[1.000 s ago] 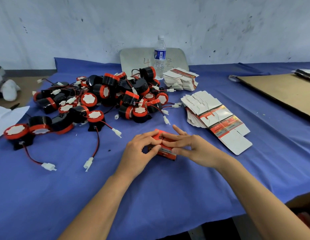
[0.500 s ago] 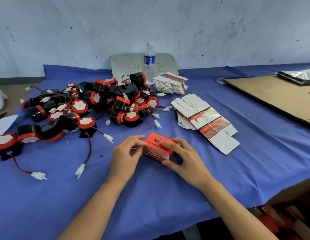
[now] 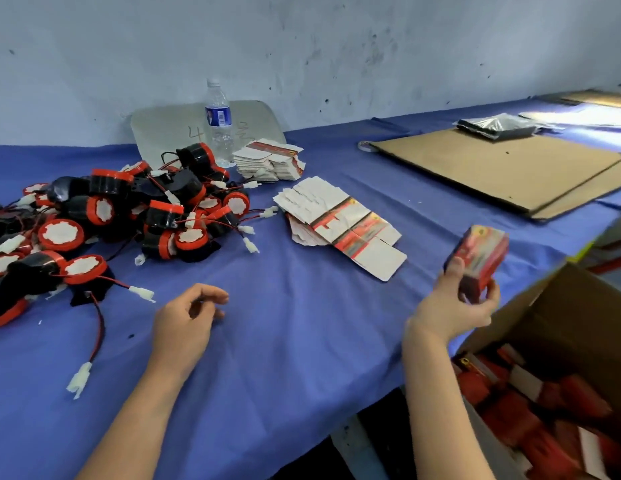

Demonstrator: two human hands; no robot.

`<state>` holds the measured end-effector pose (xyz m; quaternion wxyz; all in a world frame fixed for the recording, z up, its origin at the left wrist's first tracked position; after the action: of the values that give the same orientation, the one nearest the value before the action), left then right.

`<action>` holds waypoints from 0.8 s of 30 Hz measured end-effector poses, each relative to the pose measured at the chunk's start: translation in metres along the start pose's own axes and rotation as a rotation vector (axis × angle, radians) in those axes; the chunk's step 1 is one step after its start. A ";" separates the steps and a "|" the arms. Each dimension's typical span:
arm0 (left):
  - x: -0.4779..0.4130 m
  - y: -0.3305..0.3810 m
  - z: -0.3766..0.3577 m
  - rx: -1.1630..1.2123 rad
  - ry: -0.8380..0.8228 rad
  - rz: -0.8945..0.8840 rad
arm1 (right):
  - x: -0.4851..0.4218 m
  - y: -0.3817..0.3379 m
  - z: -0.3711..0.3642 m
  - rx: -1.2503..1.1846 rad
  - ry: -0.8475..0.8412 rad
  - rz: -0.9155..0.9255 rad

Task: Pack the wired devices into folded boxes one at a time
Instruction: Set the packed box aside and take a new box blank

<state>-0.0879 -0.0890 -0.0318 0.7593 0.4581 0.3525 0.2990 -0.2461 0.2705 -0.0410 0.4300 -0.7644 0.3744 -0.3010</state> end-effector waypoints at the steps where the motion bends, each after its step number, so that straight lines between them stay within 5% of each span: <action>1: 0.000 -0.001 -0.001 0.000 -0.004 0.001 | -0.010 0.000 0.011 -0.057 0.102 -0.041; 4: 0.001 -0.001 -0.002 -0.006 -0.009 0.013 | -0.023 -0.003 0.024 -0.169 0.219 -0.079; 8: 0.001 -0.001 -0.002 -0.020 -0.011 0.015 | -0.017 -0.008 0.005 -0.116 0.037 -0.037; 11: 0.001 -0.001 -0.001 -0.020 -0.011 0.015 | 0.014 -0.015 -0.053 0.189 -0.438 0.217; 13: 0.002 0.000 -0.001 -0.021 -0.012 0.010 | 0.050 0.001 -0.095 0.638 -0.849 0.493; 15: 0.002 0.000 -0.001 -0.023 -0.012 0.008 | 0.067 0.034 -0.113 1.002 -1.086 0.549; 20: 0.003 0.001 0.000 -0.023 -0.009 0.016 | 0.069 0.060 -0.120 1.165 -1.115 0.746; 24: 0.003 0.004 0.000 -0.035 -0.013 0.009 | 0.062 0.032 -0.115 0.958 -0.859 0.785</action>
<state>-0.0868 -0.0849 -0.0295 0.7682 0.4482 0.3401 0.3056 -0.3128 0.1581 -0.0087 0.8993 -0.3544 0.2466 0.0690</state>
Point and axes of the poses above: each hand's wrist, its own x-axis away from the middle knuckle, its own z-axis out of the back of the hand, y = z × x, the point moved 8 cm from there along -x, towards the middle knuckle, and after that the axes turned 8 degrees about y, right-handed, at the moved point
